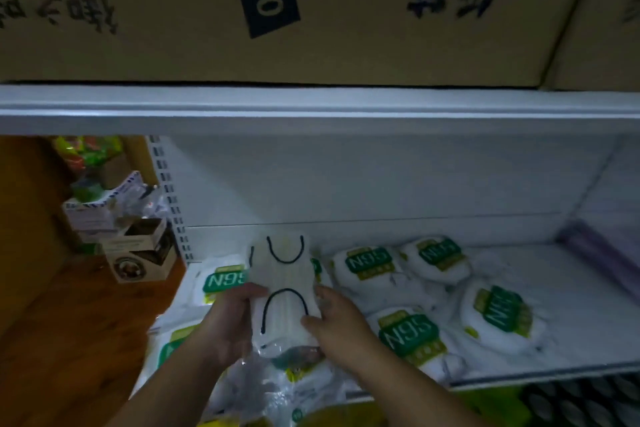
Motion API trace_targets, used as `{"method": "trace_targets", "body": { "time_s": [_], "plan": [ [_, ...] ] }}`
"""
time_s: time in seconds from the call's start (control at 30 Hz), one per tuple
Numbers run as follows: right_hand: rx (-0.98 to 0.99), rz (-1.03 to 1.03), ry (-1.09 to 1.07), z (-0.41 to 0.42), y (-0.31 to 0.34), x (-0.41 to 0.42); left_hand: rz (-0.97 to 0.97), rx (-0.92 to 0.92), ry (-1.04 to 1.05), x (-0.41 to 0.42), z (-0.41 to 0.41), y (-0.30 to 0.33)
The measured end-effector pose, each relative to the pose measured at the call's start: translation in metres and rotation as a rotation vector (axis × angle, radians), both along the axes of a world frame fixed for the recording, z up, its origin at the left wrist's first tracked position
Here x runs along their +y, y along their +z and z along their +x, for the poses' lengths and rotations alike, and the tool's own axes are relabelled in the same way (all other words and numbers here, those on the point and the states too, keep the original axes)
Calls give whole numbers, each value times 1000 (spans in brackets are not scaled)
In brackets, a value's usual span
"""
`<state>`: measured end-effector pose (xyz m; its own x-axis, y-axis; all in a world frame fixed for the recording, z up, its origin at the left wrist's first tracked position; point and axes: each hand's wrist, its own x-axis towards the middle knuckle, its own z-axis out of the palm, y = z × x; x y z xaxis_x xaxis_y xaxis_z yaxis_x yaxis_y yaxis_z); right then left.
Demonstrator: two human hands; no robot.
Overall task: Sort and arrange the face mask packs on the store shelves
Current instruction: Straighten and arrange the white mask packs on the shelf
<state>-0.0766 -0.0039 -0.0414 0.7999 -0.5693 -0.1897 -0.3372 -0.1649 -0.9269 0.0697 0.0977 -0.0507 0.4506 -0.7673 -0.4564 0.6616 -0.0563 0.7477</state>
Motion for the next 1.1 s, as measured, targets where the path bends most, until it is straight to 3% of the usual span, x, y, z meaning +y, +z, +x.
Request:
{"method": "trace_targets", "body": {
  "time_s": [0.27, 0.47, 0.8, 0.93, 1.1],
  "plan": [
    [-103, 106, -290, -116, 5, -44, 38, -237, -171, -110, -87, -3],
    [-207, 72, -436, -221, 0, -80, 64, -171, -396, -197, -181, 2],
    [-207, 193, -776, -470, 7, -170, -107, 90, -828, -319, -432, 12],
    [-199, 208, -873, -559, 12, -187, -224, 91, -1026, -350, -531, 19],
    [-117, 229, -921, -646, 15, -217, -151, -54, -930, -397, -616, 9]
  ]
}}
